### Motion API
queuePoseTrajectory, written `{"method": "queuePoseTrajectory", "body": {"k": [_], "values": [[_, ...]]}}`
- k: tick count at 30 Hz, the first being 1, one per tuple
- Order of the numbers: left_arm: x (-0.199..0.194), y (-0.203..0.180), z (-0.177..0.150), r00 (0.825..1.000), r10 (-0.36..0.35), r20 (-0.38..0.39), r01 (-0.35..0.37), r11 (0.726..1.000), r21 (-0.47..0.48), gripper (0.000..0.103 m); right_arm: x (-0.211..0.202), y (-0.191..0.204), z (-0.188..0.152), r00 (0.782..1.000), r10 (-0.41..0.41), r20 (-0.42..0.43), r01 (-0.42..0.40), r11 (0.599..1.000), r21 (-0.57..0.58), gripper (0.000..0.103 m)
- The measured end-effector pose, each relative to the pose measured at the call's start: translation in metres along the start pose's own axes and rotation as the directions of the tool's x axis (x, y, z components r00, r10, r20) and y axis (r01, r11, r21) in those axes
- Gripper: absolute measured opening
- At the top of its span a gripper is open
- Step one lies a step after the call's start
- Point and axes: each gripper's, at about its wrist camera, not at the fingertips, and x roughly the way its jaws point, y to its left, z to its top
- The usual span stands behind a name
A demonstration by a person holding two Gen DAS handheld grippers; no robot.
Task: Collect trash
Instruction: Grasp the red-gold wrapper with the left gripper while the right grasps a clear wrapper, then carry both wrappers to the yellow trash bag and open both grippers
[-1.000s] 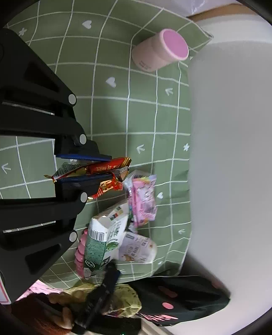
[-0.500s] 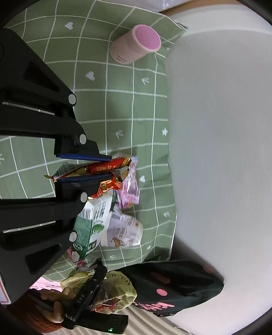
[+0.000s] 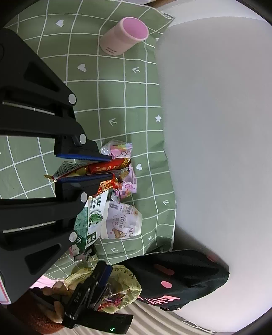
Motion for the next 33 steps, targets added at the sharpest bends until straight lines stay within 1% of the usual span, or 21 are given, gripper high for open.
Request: {"method": "queuePoseTrajectory", "body": {"k": [3,6,8,10,11,12,14,15,18,23,29,33], "values": [[0.002,0.002,-0.002,1.0,0.005,-0.007,-0.005,1.0,-0.005,0.012,0.0,-0.006,-0.007,0.999,0.014,-0.035,-0.014,1.0,-0.009,0.042],[0.005,0.004,-0.004,1.0,0.004,-0.02,-0.004,1.0,-0.015,0.012,0.005,-0.003,-0.015,0.993,0.078,-0.086,-0.08,0.996,-0.026,0.042],[0.006,0.004,-0.006,1.0,0.006,-0.024,-0.006,1.0,-0.015,0.012,0.011,0.002,-0.019,0.991,0.065,-0.114,-0.071,0.996,-0.051,0.042],[0.006,0.003,-0.007,1.0,0.006,-0.027,-0.007,1.0,-0.018,0.012,0.019,0.002,-0.021,0.991,0.052,-0.124,-0.057,0.998,-0.04,0.042],[0.006,0.003,-0.008,1.0,0.007,-0.027,-0.007,1.0,-0.018,0.012,0.022,0.001,-0.021,0.99,0.059,-0.127,-0.063,0.998,-0.026,0.038],[0.005,0.003,-0.008,1.0,0.007,-0.027,-0.008,1.0,-0.019,0.012,0.025,0.0,-0.022,0.99,0.06,-0.131,-0.063,0.998,-0.013,0.021],[0.005,0.003,-0.008,1.0,0.009,-0.024,-0.01,1.0,-0.021,0.012,0.03,0.004,-0.021,0.988,0.015,-0.154,-0.02,0.999,-0.033,0.011],[0.004,0.003,-0.008,1.0,0.008,-0.02,-0.009,1.0,-0.023,0.012,0.031,0.006,-0.021,0.988,0.011,-0.156,-0.019,0.999,-0.045,0.011],[-0.001,0.002,-0.005,1.0,0.003,0.0,-0.003,1.0,-0.024,0.012,0.021,0.012,-0.019,0.991,0.018,-0.132,-0.026,0.998,-0.06,0.011],[-0.014,-0.006,0.007,0.999,-0.018,0.048,0.019,1.0,-0.01,0.012,-0.004,0.008,-0.007,0.998,-0.002,-0.055,0.0,0.999,-0.037,0.011],[-0.023,-0.037,0.024,0.994,-0.071,0.085,0.065,0.996,0.064,0.012,-0.038,0.006,0.012,0.999,-0.043,0.033,0.045,0.998,-0.042,0.011],[-0.031,-0.072,0.043,0.983,-0.141,0.117,0.124,0.982,0.142,0.012,-0.072,0.005,0.031,0.989,-0.078,0.123,0.084,0.995,-0.05,0.011]]}}
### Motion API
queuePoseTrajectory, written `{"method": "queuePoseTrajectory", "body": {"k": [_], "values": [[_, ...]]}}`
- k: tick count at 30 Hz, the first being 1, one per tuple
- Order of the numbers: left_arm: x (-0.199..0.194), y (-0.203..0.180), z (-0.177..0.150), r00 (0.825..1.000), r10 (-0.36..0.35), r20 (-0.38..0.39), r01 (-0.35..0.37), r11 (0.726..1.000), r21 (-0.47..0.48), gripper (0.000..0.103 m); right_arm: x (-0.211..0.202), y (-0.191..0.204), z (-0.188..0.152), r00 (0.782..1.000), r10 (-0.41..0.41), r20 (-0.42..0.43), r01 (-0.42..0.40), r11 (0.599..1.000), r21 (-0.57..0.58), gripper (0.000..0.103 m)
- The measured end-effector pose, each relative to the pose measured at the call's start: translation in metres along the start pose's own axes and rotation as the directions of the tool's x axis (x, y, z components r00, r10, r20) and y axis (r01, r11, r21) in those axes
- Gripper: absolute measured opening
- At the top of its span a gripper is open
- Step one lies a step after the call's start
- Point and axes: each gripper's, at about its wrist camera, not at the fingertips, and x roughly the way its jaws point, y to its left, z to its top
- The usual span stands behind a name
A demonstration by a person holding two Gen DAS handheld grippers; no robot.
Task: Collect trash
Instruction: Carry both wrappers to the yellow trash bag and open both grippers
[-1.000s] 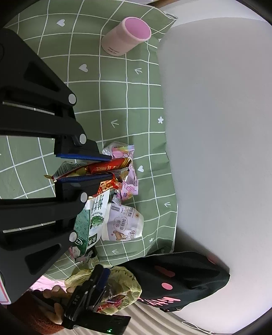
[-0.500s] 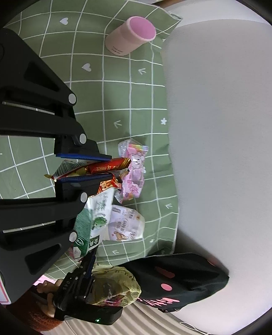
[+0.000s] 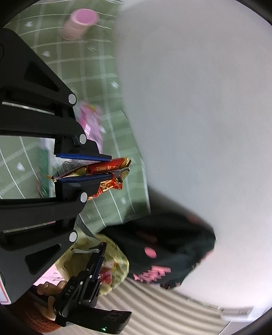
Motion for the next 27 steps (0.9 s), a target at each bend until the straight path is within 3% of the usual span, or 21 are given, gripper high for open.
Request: {"method": "queuePoseTrajectory", "body": {"k": [5,11,14,21,27], "values": [[0.003,-0.048,0.032,0.993,-0.112,0.039,0.108,0.99,0.093,0.012,-0.053,-0.021,0.022,0.99,-0.079,0.12,0.077,0.997,0.022,0.011],[0.025,-0.106,0.048,0.969,-0.248,0.012,0.243,0.957,0.16,0.012,-0.102,-0.058,0.025,0.962,-0.2,0.185,0.192,0.979,0.065,0.011],[0.039,-0.142,0.048,0.949,-0.314,-0.029,0.313,0.929,0.199,0.012,-0.121,-0.082,0.018,0.946,-0.261,0.195,0.244,0.964,0.106,0.011],[0.083,-0.215,0.038,0.906,-0.394,-0.151,0.422,0.867,0.265,0.012,-0.165,-0.135,-0.004,0.903,-0.387,0.188,0.348,0.914,0.209,0.011],[0.124,-0.262,0.014,0.881,-0.389,-0.271,0.464,0.826,0.321,0.012,-0.171,-0.164,-0.024,0.895,-0.418,0.155,0.375,0.893,0.247,0.011]]}}
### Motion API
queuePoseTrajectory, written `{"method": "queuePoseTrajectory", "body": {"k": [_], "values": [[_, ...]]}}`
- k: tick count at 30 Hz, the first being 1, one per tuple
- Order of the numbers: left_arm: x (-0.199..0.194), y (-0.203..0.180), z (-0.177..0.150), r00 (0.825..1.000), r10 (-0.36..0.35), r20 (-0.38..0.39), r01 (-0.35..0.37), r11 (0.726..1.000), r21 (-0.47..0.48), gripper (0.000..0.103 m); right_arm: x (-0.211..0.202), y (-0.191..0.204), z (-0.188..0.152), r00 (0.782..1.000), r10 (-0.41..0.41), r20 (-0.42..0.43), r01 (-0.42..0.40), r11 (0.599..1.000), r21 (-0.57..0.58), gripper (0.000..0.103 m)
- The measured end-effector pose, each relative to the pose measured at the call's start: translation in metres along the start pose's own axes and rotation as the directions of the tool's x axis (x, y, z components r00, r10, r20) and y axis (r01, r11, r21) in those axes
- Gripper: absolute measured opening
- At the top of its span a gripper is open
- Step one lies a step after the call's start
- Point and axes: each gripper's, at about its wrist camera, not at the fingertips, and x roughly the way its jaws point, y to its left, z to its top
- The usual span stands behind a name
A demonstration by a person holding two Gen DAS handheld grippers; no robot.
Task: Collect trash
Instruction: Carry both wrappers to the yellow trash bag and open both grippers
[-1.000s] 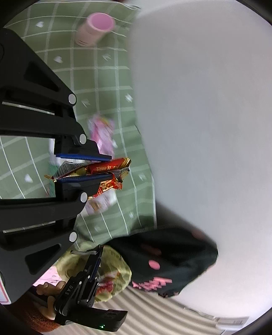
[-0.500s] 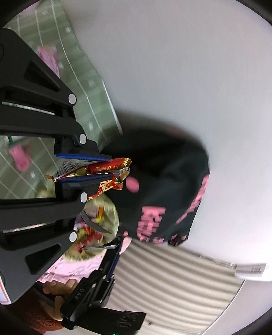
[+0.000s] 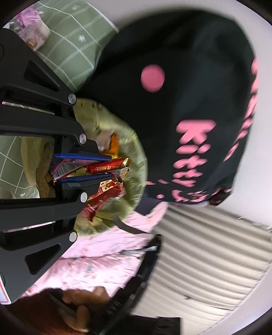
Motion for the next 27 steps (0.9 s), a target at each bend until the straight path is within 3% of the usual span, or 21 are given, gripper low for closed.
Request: {"method": "queuePoseTrajectory", "body": {"k": [4,8,19,27], "values": [[0.043,-0.012,-0.01,0.994,0.04,-0.103,-0.033,0.997,0.067,0.012,0.02,-0.012,-0.013,0.999,0.014,-0.051,-0.013,1.0,0.012,0.011],[0.061,-0.009,-0.018,0.988,0.057,-0.14,-0.045,0.996,0.082,0.012,0.047,-0.011,-0.03,0.991,0.037,-0.127,-0.039,0.999,-0.015,0.011],[0.079,0.0,-0.02,0.983,0.077,-0.164,-0.068,0.996,0.06,0.012,0.115,-0.003,-0.059,0.956,0.078,-0.283,-0.104,0.991,-0.079,0.011],[0.084,0.01,-0.014,0.986,0.025,-0.166,-0.031,0.999,-0.032,0.012,0.111,-0.001,-0.063,0.949,0.067,-0.307,-0.108,0.987,-0.121,0.011]]}}
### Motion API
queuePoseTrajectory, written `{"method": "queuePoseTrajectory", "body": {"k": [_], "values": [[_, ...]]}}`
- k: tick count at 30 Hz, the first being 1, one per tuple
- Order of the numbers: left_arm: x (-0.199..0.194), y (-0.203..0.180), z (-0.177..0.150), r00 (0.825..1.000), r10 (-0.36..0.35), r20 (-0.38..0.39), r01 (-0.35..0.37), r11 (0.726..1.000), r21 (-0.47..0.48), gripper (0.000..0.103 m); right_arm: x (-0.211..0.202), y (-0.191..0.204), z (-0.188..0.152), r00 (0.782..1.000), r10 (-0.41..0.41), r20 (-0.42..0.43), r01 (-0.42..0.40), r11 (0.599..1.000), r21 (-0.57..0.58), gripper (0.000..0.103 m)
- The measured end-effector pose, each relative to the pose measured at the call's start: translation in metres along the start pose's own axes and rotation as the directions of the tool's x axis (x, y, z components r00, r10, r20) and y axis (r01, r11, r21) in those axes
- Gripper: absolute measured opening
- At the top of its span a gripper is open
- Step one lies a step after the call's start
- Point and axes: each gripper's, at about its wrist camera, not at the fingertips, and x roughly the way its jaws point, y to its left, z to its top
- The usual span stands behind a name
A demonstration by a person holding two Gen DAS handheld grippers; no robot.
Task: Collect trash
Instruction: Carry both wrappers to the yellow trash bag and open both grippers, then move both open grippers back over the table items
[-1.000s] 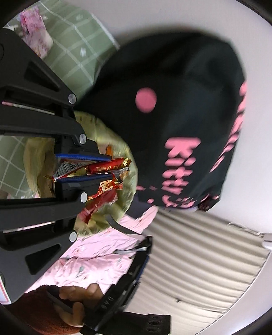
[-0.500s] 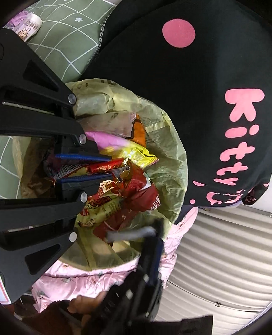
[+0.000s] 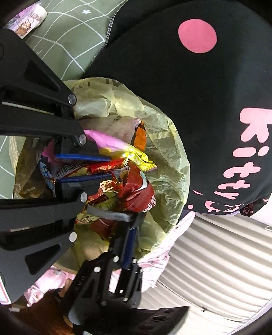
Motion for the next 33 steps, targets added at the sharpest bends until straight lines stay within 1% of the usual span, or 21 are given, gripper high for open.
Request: {"method": "queuePoseTrajectory", "body": {"k": [4,6,7,8,9,10,11,15,17,19,20,21,24,25,27,29,31,32,33], "values": [[-0.006,0.006,0.002,0.999,-0.04,0.012,0.04,0.998,-0.042,0.014,-0.01,0.001,-0.004,1.0,0.011,0.017,-0.011,1.0,0.015,0.011],[-0.013,0.008,0.002,0.998,-0.059,0.026,0.06,0.997,-0.057,0.023,-0.013,0.003,-0.005,1.0,0.013,0.02,-0.013,1.0,0.014,0.012],[-0.018,0.009,0.001,0.997,-0.064,0.04,0.066,0.996,-0.062,0.025,-0.013,0.004,-0.005,1.0,0.006,0.02,-0.006,1.0,0.01,0.013],[-0.024,0.01,0.0,0.996,-0.065,0.059,0.068,0.996,-0.065,0.028,-0.014,0.007,-0.005,1.0,-0.009,0.021,0.009,1.0,0.003,0.021],[-0.029,0.012,-0.001,0.995,-0.063,0.071,0.068,0.996,-0.066,0.033,-0.015,0.008,-0.006,1.0,-0.019,0.025,0.019,1.0,0.0,0.034],[-0.036,0.013,-0.002,0.995,-0.058,0.085,0.064,0.996,-0.069,0.035,-0.016,0.009,-0.006,0.999,-0.018,0.033,0.018,1.0,0.0,0.037],[-0.041,0.014,-0.003,0.994,-0.052,0.095,0.06,0.995,-0.075,0.038,-0.017,0.01,-0.007,0.999,-0.017,0.037,0.017,1.0,0.001,0.037],[-0.068,0.028,-0.011,0.99,-0.011,0.143,0.028,0.993,-0.117,0.04,-0.026,0.016,-0.006,0.997,-0.038,0.064,0.037,0.999,0.011,0.037],[-0.085,0.039,-0.019,0.985,0.027,0.173,-0.001,0.989,-0.147,0.041,-0.034,0.02,-0.003,0.995,-0.04,0.091,0.039,0.999,0.02,0.037],[-0.1,0.051,-0.028,0.979,0.068,0.191,-0.035,0.985,-0.168,0.042,-0.043,0.027,0.0,0.991,-0.031,0.128,0.027,0.999,0.033,0.039],[-0.106,0.056,-0.033,0.977,0.089,0.196,-0.053,0.982,-0.181,0.043,-0.046,0.031,0.002,0.989,-0.026,0.143,0.02,0.999,0.037,0.042],[-0.113,0.064,-0.039,0.973,0.115,0.199,-0.074,0.977,-0.2,0.043,-0.049,0.035,0.004,0.987,-0.017,0.159,0.01,0.999,0.04,0.042],[-0.132,0.09,-0.063,0.963,0.185,0.198,-0.128,0.955,-0.268,0.043,-0.057,0.054,0.012,0.977,0.03,0.213,-0.037,0.999,0.032,0.042],[-0.14,0.1,-0.072,0.958,0.21,0.196,-0.148,0.945,-0.293,0.043,-0.059,0.065,0.015,0.971,0.058,0.232,-0.063,0.998,0.015,0.042],[-0.154,0.118,-0.091,0.949,0.253,0.189,-0.18,0.925,-0.334,0.043,-0.059,0.085,0.019,0.965,0.106,0.241,-0.104,0.994,-0.019,0.042],[-0.166,0.138,-0.111,0.936,0.307,0.175,-0.224,0.898,-0.379,0.043,-0.053,0.107,0.023,0.962,0.15,0.228,-0.141,0.989,-0.054,0.042],[-0.182,0.162,-0.134,0.917,0.369,0.153,-0.272,0.857,-0.437,0.043,-0.044,0.129,0.027,0.958,0.195,0.209,-0.181,0.98,-0.086,0.042],[-0.186,0.17,-0.141,0.91,0.387,0.147,-0.284,0.842,-0.459,0.043,-0.035,0.144,0.028,0.955,0.226,0.191,-0.21,0.973,-0.099,0.042],[-0.195,0.18,-0.153,0.902,0.409,0.14,-0.297,0.821,-0.488,0.043,-0.028,0.155,0.028,0.952,0.251,0.177,-0.235,0.966,-0.105,0.042]]}}
